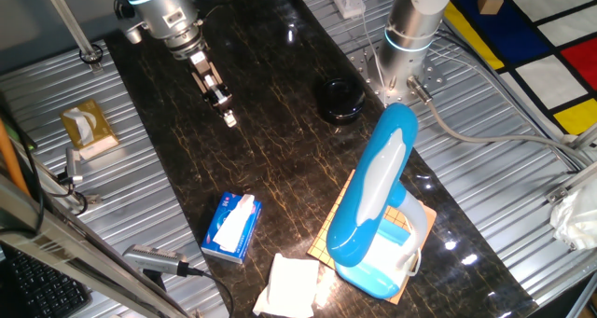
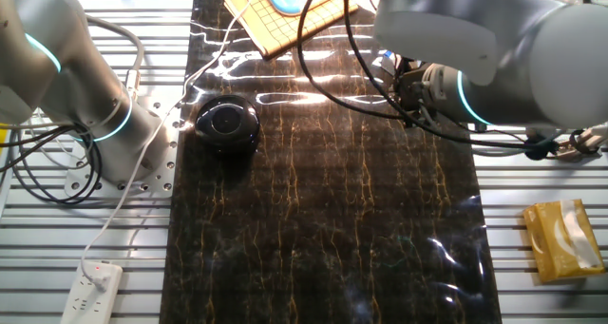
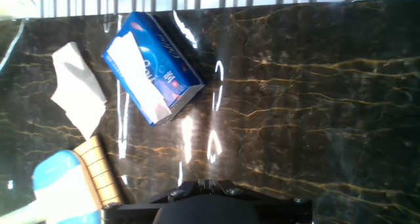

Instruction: Turn off the desk lamp by pressing the button

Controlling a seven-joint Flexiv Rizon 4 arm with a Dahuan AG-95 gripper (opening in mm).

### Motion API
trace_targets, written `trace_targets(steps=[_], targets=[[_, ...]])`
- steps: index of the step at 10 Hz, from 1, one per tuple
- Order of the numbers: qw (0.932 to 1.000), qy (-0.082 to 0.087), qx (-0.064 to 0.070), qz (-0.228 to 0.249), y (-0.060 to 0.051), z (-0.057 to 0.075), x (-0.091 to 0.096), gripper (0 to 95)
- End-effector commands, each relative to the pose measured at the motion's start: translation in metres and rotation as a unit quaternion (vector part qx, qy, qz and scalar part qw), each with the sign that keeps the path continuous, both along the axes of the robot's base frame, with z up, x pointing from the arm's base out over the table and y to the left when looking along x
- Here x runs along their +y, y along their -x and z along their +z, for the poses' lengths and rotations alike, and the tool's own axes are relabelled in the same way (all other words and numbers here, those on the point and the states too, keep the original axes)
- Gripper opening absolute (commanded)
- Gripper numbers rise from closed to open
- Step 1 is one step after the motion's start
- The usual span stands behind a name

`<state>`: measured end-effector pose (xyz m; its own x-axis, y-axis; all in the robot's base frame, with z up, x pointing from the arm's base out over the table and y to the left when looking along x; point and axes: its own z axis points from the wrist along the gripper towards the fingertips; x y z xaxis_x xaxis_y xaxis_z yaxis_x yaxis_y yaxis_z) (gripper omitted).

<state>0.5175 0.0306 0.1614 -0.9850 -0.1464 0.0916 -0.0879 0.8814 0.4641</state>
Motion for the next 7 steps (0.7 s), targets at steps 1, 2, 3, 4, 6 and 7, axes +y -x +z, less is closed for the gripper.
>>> trace_targets(steps=[1,2,3,4,6,7], targets=[[1.0,0.002,-0.004,0.005,-0.0003,-0.0009,-0.0005,0.0],[0.9999,0.011,0.0,0.0,-0.0003,-0.0021,-0.0006,0.0],[0.9999,0.013,0.0,-0.002,-0.0002,-0.0021,-0.0007,0.0],[0.9999,0.013,0.0,-0.004,-0.0002,-0.0021,-0.0008,0.0],[0.9999,0.01,0.0,0.008,-0.0002,-0.0021,-0.0008,0.0],[0.9998,0.008,-0.004,0.019,-0.0002,-0.0021,-0.0008,0.0]])
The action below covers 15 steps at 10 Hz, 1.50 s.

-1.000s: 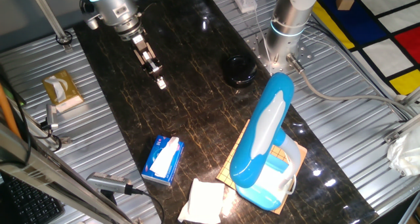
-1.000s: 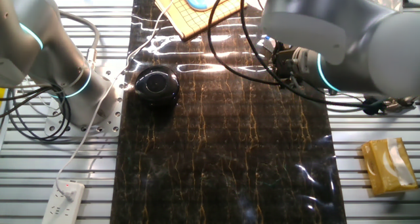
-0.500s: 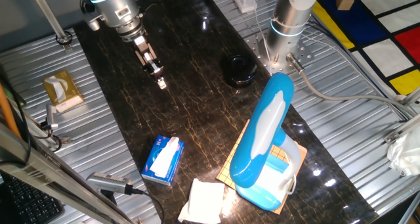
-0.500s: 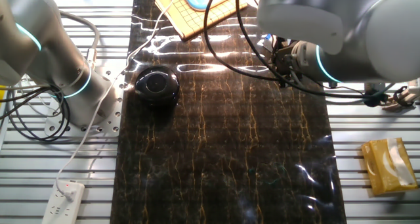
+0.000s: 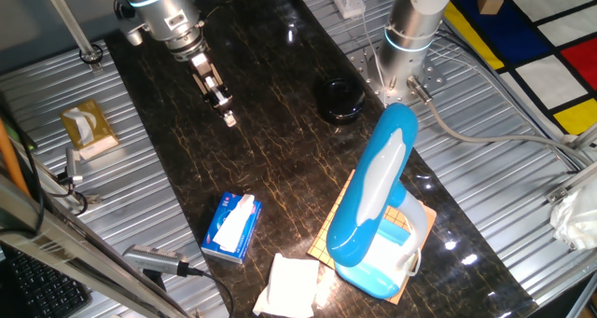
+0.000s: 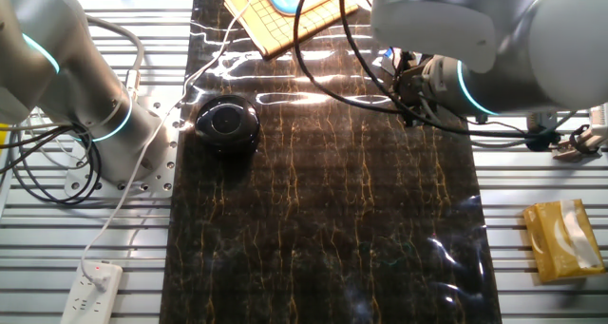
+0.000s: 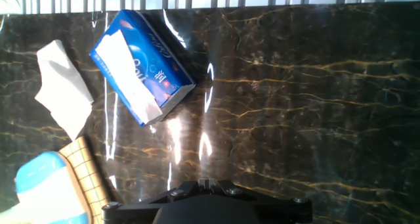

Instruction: Turn off the desk lamp by pressing the button

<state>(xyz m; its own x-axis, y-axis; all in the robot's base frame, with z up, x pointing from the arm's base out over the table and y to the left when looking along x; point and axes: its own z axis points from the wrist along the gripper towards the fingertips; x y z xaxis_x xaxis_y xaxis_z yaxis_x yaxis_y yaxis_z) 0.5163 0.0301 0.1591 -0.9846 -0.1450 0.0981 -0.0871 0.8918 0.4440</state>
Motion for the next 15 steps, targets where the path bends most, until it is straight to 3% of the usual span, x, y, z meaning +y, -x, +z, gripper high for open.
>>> trace_targets(steps=[1,2,4,6,10,13,15], targets=[[0.9995,-0.005,0.001,0.032,-0.001,0.0,0.0,0.0],[0.9988,-0.008,0.014,0.047,-0.001,0.0,0.0,0.0],[0.9973,-0.015,0.01,0.071,-0.001,0.0,0.0,0.0],[0.997,-0.011,0.022,0.074,-0.001,0.0,0.0,0.0],[0.9958,-0.024,0.02,0.086,-0.001,0.0,0.0,0.0],[0.9967,-0.023,0.022,0.075,-0.001,0.0,0.0,0.0],[0.9977,-0.015,0.029,0.06,0.008,0.003,0.025,0.0]])
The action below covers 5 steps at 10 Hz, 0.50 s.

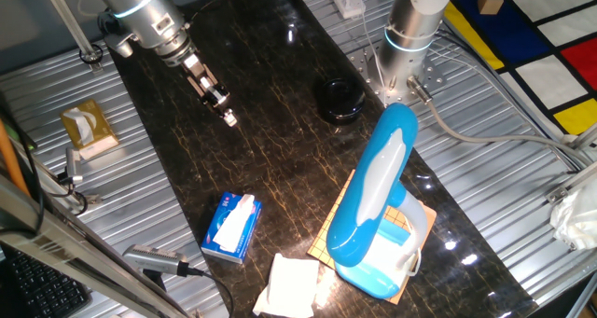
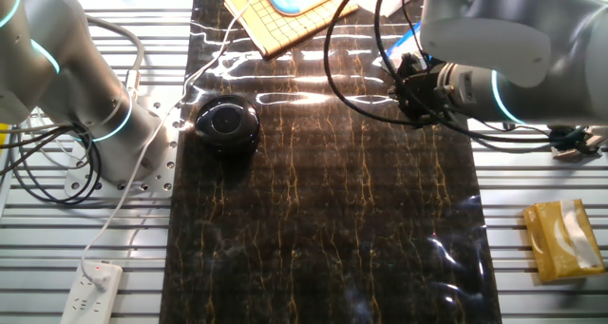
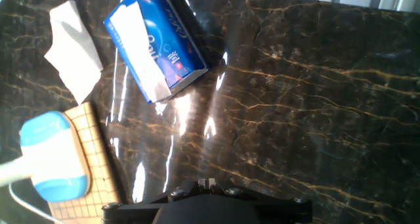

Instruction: Turn off the desk lamp by pressing the button

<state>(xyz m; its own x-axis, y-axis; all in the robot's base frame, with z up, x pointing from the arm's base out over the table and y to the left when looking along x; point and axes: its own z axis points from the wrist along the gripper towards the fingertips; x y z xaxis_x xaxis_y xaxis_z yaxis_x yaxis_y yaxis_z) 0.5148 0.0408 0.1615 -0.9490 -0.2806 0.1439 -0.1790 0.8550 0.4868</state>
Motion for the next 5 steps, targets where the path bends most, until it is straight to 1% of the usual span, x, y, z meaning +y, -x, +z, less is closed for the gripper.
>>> trace_targets(steps=[1,2,3,5], targets=[[0.9999,0.007,0.001,-0.012,0.009,0.001,0.021,0.0],[0.9999,0.009,0.0,-0.014,0.011,0.001,0.027,0.0],[0.9997,0.012,-0.001,-0.023,0.022,-0.003,0.049,0.0],[0.9993,0.014,-0.008,-0.034,0.038,-0.01,0.07,0.0]])
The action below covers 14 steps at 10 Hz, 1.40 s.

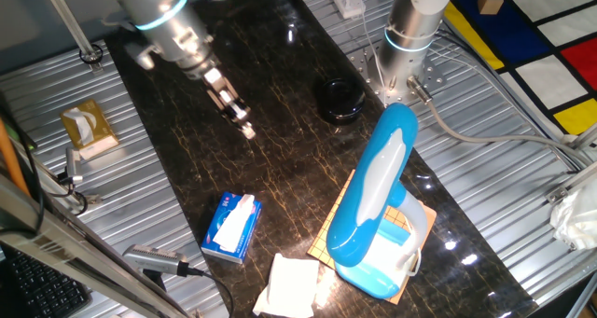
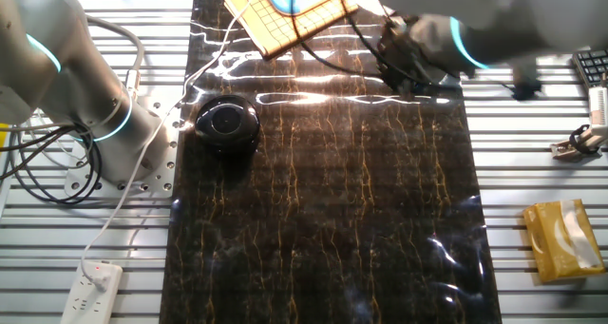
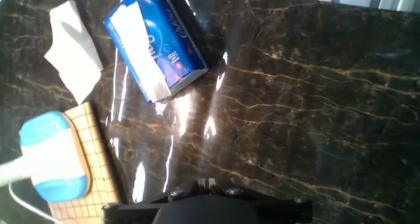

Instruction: Turn off the desk lamp by pressing the button

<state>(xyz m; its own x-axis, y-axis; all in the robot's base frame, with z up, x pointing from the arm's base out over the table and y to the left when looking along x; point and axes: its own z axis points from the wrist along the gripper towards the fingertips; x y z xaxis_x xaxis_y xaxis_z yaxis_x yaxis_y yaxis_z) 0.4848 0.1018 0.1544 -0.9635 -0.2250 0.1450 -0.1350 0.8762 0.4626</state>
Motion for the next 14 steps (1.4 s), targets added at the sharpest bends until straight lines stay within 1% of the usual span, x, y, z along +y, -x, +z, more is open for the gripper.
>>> trace_targets(steps=[1,4,5,8,11,13,14], targets=[[0.9998,0.004,-0.011,-0.018,0.018,-0.008,0.024,0.0],[0.9984,0.011,-0.024,-0.05,0.042,-0.022,0.067,0.0],[0.9984,0.01,-0.027,-0.049,0.042,-0.024,0.067,0.0],[0.9981,0.012,-0.028,-0.053,0.042,-0.025,0.068,0.0],[0.9982,0.009,-0.027,-0.052,0.042,-0.025,0.068,0.0],[0.9985,0.008,-0.028,-0.046,0.042,-0.025,0.068,0.0],[0.9992,0.007,-0.028,-0.028,0.042,-0.025,0.068,0.0]])
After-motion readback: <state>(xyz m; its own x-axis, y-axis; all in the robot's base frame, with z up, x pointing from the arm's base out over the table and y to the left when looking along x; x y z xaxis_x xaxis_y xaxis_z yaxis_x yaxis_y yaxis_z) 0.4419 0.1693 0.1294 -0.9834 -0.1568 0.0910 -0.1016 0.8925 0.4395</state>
